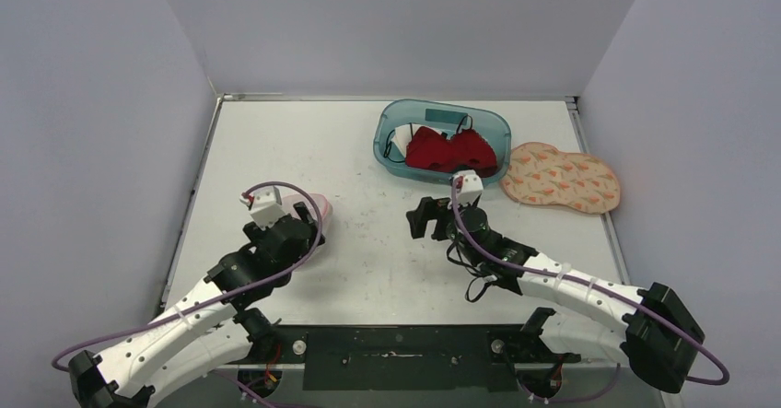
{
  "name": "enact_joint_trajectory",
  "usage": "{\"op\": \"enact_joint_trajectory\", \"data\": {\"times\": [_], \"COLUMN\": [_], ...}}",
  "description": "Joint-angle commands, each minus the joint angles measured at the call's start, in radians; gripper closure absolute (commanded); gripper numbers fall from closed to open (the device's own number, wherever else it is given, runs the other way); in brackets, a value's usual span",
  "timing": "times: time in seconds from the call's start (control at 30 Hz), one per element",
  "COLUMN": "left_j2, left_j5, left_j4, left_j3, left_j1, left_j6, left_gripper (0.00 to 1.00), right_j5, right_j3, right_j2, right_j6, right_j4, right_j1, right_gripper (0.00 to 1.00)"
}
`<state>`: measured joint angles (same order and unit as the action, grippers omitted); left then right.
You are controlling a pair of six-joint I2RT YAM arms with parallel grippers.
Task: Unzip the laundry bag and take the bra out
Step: Move the bin to the center of the board.
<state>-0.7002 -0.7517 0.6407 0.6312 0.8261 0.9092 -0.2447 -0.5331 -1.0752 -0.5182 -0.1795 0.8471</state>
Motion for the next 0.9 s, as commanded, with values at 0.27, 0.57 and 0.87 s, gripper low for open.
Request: {"op": "enact_joint_trajectory", "data": {"times": [0.27, 0.57, 0.87], "left_j2": [0.042, 0.053, 0.049], "left_j5": [0.143, 0.218, 0.265], "left_j4": [-0.150, -0.148, -0.207], "left_j3": [-0.040, -0.056, -0.108], "left_j1": [-0.099, -0.098, -0.098], "left_j6": [0.019, 0.018, 0.034], "left_gripper": [0.24, 0.24, 0.25], "right_j5": [0.011, 0.006, 0.134], "right_j3": [0.031, -0.230, -0.364], "right_j2": [-0.070, -0.458, -0.639], "right_j6": [-0.347, -0.332, -0.279], "right_j4": [-0.231, -0.190, -0.217], "right_j1": [-0.556, -0.628, -0.607], "right_gripper": [0.01, 0.04, 0.32]}}
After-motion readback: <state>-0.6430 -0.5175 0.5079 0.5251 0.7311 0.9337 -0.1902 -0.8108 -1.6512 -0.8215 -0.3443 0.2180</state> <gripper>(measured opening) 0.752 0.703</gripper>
